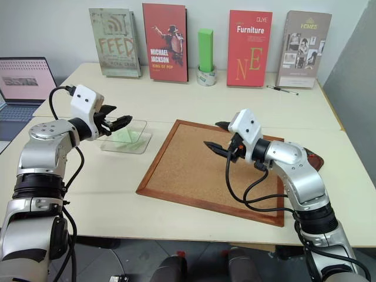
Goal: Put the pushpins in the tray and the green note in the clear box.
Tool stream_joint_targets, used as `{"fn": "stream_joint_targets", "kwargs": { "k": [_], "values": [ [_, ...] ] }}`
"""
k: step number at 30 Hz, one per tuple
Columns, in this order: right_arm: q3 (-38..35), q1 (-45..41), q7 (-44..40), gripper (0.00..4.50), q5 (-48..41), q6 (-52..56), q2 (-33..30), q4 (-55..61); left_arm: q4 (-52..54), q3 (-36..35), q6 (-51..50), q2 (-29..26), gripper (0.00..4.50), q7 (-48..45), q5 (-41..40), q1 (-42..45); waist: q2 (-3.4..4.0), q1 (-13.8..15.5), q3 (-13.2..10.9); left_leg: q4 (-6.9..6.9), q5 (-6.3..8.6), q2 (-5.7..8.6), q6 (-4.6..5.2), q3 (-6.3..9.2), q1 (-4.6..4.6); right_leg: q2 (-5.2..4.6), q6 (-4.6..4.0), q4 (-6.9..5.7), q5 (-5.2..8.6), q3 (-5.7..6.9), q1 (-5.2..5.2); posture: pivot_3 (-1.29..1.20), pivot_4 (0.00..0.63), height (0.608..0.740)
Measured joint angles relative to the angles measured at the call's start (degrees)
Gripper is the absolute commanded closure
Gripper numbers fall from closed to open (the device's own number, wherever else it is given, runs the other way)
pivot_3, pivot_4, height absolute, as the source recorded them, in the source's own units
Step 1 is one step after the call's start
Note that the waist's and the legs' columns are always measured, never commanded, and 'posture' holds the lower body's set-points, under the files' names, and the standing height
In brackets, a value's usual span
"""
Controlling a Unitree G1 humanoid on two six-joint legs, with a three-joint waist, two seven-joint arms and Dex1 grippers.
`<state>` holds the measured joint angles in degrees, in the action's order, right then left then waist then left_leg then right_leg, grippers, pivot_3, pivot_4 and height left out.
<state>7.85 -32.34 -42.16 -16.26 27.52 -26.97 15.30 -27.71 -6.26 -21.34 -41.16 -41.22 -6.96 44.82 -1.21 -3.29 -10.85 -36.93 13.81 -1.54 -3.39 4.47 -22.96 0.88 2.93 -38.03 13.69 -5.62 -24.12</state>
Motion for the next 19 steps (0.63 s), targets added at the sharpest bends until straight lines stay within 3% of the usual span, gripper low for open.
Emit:
{"fn": "stream_joint_targets", "kwargs": {
  "k": [2,5,9,19],
  "values": [
    [-3.0,1.5,1.8,1.32,-1.3,0.4,0.7,1.1,6.2,-1.4,-2.6,0.4,1.26,-0.4,-2.4,-2.4,-0.01,0.0,0.0,0.06,0.00,-0.01,0.00,0.01,0.03,0.01,0.00,0.03,0.00,0.00,-0.01,0.00,0.150,0.740],
    [-9.4,11.3,4.6,1.32,-4.2,2.2,0.9,4.3,19.5,-2.2,-4.7,3.6,1.26,-0.5,-6.7,-10.0,-0.03,0.6,0.0,0.02,0.02,0.01,-0.04,0.00,-0.04,-0.09,-0.04,0.01,0.02,0.04,0.04,0.00,0.150,0.740],
    [-11.9,20.2,4.7,1.32,-5.3,3.1,-1.6,6.5,28.2,-2.6,-8.6,4.6,1.26,-0.7,-10.8,-15.3,-0.03,0.4,0.0,-0.01,0.02,-0.01,-0.04,-0.03,0.05,-0.05,-0.03,-0.03,0.03,0.00,0.05,0.00,0.150,0.740],
    [-13.5,20.7,4.8,1.32,-5.9,2.9,-2.6,6.7,36.1,-3.1,-14.4,3.8,1.26,-1.6,-16.7,-17.5,-0.04,-0.4,0.0,-0.05,-0.08,-0.09,0.11,-0.09,0.27,0.06,-0.03,-0.06,0.01,-0.04,0.13,0.00,0.150,0.740]
  ]
}}
